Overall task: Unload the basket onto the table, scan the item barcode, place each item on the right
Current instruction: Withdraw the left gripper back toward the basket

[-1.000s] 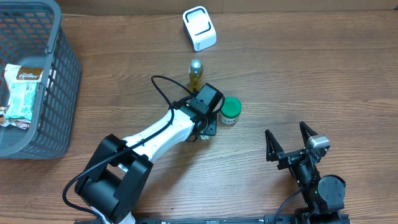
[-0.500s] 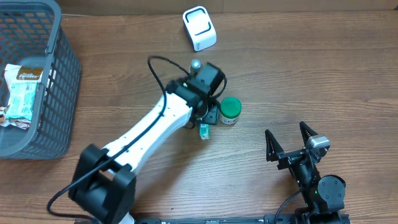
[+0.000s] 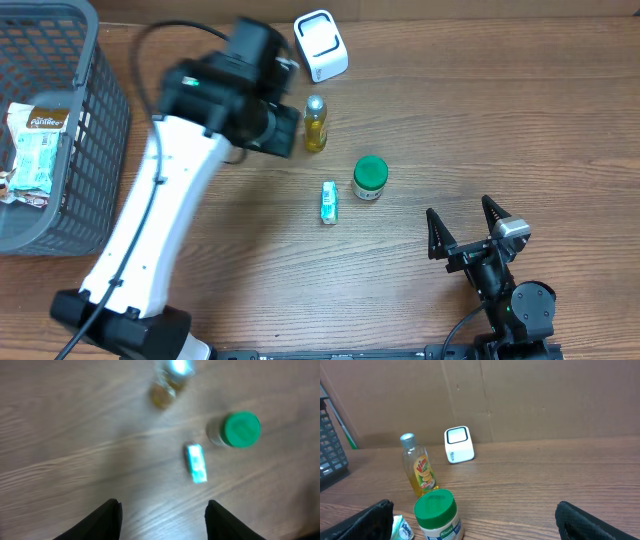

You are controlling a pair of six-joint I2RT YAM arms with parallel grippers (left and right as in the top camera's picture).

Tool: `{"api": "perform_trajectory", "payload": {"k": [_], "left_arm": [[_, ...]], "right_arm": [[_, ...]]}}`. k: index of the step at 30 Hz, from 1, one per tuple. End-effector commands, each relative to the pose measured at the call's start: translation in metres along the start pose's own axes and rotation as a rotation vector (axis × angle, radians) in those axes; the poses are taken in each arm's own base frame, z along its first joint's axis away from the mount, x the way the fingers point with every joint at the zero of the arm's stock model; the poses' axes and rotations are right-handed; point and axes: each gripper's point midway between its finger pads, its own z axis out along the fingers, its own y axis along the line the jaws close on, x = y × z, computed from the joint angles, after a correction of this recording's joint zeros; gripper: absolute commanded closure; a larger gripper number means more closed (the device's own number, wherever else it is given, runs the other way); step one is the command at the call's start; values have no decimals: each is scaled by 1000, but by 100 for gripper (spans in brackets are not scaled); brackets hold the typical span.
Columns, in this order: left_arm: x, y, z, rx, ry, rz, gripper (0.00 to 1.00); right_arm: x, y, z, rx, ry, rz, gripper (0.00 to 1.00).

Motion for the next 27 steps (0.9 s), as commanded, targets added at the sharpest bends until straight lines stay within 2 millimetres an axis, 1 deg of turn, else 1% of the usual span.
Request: {"api": "perform_trajectory", "payload": {"k": [1, 2, 3, 4, 5, 6, 9, 10, 12, 15, 17, 20, 21, 24, 27], "left_arm": [[-19, 39, -43, -32, -132, -57, 45], [-24, 57, -54, -55, -167, -110, 45], [-25, 66, -60, -70, -187, -141, 45], [-28, 82, -71, -94, -222, -190, 45], [-31, 106, -88, -137, -277, -267, 45], [-33, 125, -101, -177, -322, -314, 45], [-35, 173, -136, -294, -445, -423, 44], [-34, 190, -149, -339, -490, -458, 43], [-29, 219, -169, -415, -552, -519, 42], [-19, 260, -195, -514, -623, -602, 39], [-13, 281, -208, -559, -661, -644, 37], [-5, 308, -224, -633, -691, -640, 32], [-1, 323, -231, -675, -695, -628, 27], [10, 348, -233, -755, -655, -611, 25], [22, 374, -221, -836, -554, -593, 24]], "right_arm": [[2, -3, 0, 13, -3, 4, 0], [2, -3, 0, 12, -3, 4, 0], [2, -3, 0, 12, -3, 4, 0], [2, -3, 0, 12, -3, 4, 0], [2, -3, 0, 12, -3, 4, 0], [2, -3, 0, 13, -3, 4, 0], [2, -3, 0, 12, -3, 4, 0], [2, -3, 0, 12, -3, 4, 0], [2, -3, 0, 12, -3, 4, 0], [2, -3, 0, 12, -3, 4, 0], [2, -3, 0, 12, -3, 4, 0], [2, -3, 0, 12, -3, 4, 0], [2, -3, 0, 12, -3, 4, 0], [2, -3, 0, 12, -3, 4, 0], [2, -3, 0, 12, -3, 4, 0]]}}
